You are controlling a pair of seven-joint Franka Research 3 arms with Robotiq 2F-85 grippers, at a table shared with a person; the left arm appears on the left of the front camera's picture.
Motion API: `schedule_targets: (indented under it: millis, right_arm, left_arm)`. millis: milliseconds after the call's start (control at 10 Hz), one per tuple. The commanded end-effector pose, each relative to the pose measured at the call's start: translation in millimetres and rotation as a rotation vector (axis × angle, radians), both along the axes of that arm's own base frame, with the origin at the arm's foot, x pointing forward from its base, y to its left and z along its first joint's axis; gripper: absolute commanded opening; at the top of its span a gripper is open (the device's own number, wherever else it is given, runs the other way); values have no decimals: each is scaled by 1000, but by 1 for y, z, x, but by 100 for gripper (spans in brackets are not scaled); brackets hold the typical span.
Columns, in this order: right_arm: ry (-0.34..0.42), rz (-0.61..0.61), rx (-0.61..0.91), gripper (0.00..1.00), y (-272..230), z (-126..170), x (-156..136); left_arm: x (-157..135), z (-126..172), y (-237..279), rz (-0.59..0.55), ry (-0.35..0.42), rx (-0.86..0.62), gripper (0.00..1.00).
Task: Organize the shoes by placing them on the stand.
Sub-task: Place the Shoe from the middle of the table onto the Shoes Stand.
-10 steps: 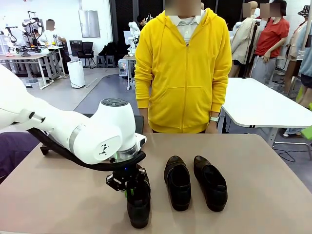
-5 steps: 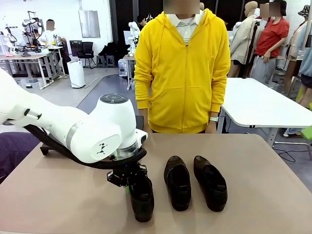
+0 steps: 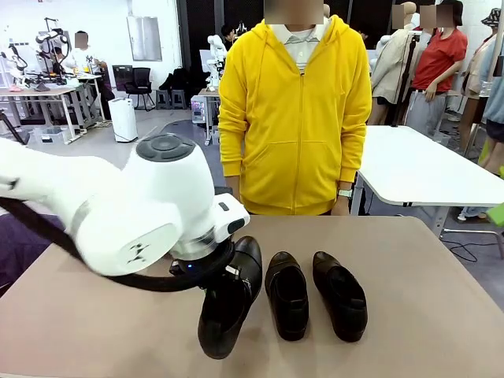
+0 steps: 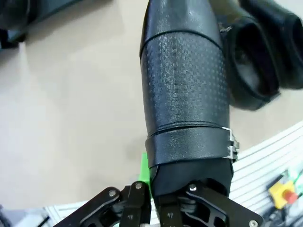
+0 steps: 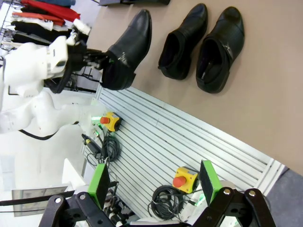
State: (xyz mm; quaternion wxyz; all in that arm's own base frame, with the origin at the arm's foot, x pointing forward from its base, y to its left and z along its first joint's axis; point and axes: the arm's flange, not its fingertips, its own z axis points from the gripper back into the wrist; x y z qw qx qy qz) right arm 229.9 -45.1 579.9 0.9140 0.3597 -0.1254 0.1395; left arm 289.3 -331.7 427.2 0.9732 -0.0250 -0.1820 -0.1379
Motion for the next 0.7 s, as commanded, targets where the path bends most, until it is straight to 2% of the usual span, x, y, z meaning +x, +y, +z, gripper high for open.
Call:
schedule_targets:
  millis: [0, 200, 300, 400, 600]
  right_arm:
    - [9, -5, 13, 100, 1, 4, -1]
    - [9, -5, 13, 100, 1, 4, -1]
    - [9, -5, 13, 100, 1, 4, -1]
    - [9, -5, 13, 100, 1, 4, -1]
    - [9, -5, 13, 100, 1, 4, -1]
  left_arm:
    - [-26, -1, 21, -10, -96, -72, 0]
    - [-52, -1, 21, 233, -326, -199, 0]
    - [-66, -7, 20, 445, -296, -292, 0]
    - [-33, 15, 12, 104, -176, -130, 0]
    - [-33, 15, 12, 104, -176, -130, 0]
